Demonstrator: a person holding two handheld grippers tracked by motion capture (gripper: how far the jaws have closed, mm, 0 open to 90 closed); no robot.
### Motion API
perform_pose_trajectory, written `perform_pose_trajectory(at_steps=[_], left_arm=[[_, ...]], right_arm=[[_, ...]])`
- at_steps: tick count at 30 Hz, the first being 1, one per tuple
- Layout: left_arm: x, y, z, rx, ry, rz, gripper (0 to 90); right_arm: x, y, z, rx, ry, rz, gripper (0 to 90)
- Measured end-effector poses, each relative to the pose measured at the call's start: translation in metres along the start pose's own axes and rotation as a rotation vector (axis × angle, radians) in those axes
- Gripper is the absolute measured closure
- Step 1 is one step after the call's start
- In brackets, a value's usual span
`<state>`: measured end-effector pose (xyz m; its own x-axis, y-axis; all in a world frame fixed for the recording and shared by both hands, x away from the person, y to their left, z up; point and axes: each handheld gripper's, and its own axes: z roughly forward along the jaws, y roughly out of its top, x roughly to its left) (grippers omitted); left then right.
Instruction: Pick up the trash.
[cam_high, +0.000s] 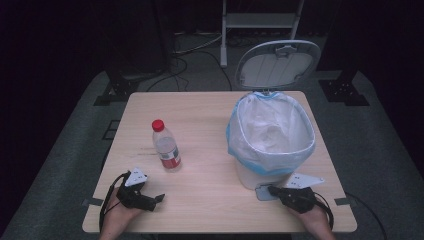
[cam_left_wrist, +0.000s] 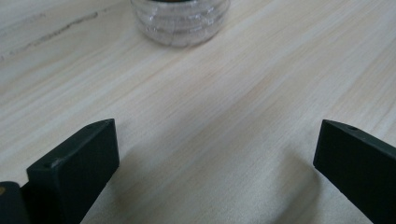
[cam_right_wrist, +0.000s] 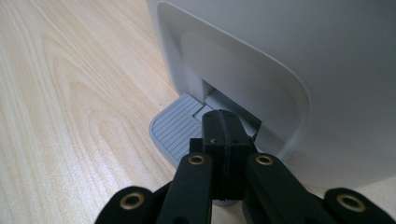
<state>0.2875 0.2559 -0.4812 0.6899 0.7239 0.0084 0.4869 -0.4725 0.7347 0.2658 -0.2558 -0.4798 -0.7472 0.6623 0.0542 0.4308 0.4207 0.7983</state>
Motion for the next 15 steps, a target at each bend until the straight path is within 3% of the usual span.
perform_pose_trajectory(at_steps=[15], left_arm=[[0.009,0.016,-0.011,-0.070,0.005,-0.003,0.0]], right_arm=[[-0.001,-0.002,0.000,-0.013,0.007,0.003,90.0]])
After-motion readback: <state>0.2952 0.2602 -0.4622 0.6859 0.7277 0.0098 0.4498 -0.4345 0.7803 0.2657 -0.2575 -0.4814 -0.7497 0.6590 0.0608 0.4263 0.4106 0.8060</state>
